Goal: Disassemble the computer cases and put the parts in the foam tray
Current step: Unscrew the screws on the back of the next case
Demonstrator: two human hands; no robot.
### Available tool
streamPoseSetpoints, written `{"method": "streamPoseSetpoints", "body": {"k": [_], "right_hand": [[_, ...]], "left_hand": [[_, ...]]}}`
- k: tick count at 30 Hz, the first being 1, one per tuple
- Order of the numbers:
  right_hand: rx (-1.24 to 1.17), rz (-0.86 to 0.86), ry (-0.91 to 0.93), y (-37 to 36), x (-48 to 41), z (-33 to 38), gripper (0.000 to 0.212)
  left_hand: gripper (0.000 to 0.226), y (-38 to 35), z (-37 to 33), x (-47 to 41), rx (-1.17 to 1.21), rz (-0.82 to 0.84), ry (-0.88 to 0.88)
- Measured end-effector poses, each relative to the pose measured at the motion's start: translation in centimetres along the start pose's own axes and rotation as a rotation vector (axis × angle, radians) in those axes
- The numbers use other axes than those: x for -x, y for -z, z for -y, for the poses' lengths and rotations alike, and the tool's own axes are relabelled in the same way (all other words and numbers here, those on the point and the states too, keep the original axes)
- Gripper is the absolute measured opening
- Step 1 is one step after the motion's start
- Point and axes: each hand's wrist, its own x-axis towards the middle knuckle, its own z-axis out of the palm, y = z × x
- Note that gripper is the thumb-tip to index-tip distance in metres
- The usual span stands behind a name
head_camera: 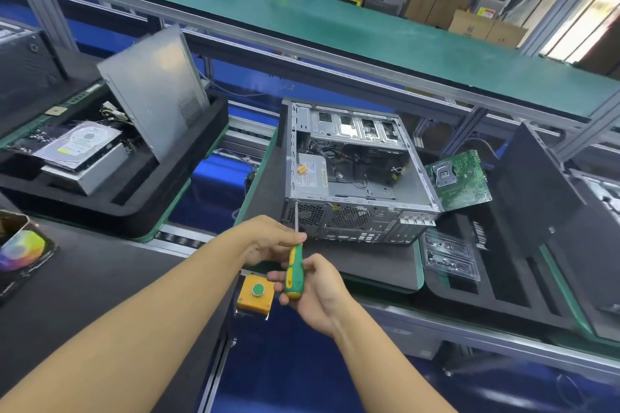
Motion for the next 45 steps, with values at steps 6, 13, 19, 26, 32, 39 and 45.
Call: {"method": "streamPoseSetpoints", "body": {"k": [6, 13, 19, 26, 32, 39, 45], "right_hand": [[0.046, -0.042, 0.127, 0.4, 0.0, -0.5, 0.013], [-0.012, -0.120, 0.075, -0.3, 0.1, -0.3, 0.026], [-0.020, 0.011, -0.006, 0.2, 1.0, 0.2, 0.031], [0.073, -0.093, 0.112, -0.5, 0.4, -0.6, 0.019], [-0.065, -0.009, 0.020, -0.3, 0.8, -0.1, 0.035], [-0.007, -0.025, 0.122, 0.0, 0.7, -0.4, 0.010], [-0.001, -0.082, 0.097, -0.2, 0.6, -0.2, 0.024]], "left_hand": [[0.033, -0.7, 0.2, 1.5, 0.189, 0.083, -0.024], [0.037, -1.1, 0.8, 1.4, 0.130, -0.024, -0.046], [0.026, -0.8, 0.9, 1.5, 0.233, 0.070, -0.008], [0.032, -1.2, 0.8, 1.1, 0.098, -0.010, -0.063], [0.022, -1.0, 0.6, 1.6, 0.245, 0.065, -0.025], [0.036, -1.1, 0.5, 1.8, 0.030, 0.050, -0.012], [0.030, -0.4, 0.4, 1.5, 0.114, 0.039, -0.041]]}}
